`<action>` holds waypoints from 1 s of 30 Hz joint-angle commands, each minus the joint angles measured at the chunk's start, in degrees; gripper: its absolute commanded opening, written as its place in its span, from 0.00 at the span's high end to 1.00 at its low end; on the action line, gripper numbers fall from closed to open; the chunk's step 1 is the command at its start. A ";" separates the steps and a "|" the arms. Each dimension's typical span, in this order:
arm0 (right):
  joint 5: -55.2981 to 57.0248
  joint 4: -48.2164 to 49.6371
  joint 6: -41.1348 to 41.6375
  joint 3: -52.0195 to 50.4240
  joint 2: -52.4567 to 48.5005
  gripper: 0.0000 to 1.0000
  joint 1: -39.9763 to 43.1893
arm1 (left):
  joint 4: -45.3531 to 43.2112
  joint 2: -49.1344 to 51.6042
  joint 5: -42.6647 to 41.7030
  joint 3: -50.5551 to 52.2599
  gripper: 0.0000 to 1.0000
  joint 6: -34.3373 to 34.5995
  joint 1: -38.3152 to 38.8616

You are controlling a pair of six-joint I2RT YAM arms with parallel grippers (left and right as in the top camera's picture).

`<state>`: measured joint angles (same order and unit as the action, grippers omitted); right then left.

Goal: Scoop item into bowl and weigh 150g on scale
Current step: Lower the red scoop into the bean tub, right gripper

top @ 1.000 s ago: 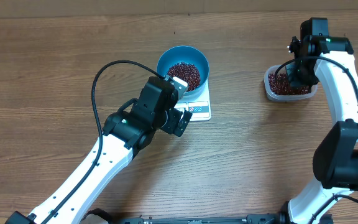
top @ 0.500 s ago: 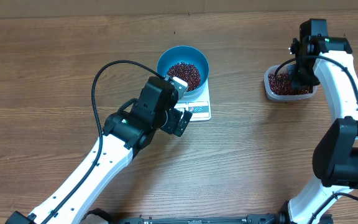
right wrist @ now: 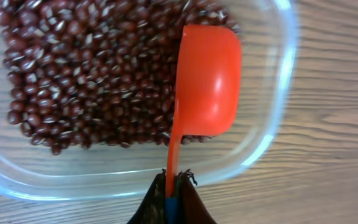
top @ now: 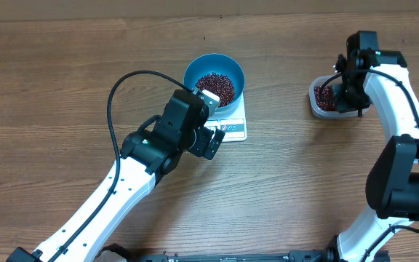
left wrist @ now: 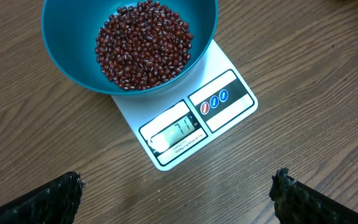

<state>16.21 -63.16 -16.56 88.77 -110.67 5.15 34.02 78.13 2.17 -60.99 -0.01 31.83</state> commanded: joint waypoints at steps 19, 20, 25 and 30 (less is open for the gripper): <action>-21.09 1.99 -0.02 -1.44 -0.50 0.96 0.50 | -0.20 0.35 -0.31 0.20 0.00 -0.68 -0.15; -21.14 1.99 -0.02 -1.44 -0.50 0.96 0.63 | -0.20 0.35 -0.31 0.20 0.00 -0.68 -0.15; -26.01 2.03 -0.02 -1.44 -0.50 0.96 2.64 | -0.20 0.35 -0.31 0.20 0.00 -0.68 -0.15; -35.28 1.88 -0.02 -1.46 -0.52 0.96 7.67 | -0.20 0.35 -0.31 0.20 0.00 -0.68 -0.15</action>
<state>-8.47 -61.52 -16.51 88.01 -110.72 10.28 34.02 78.13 2.17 -60.99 -0.01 31.83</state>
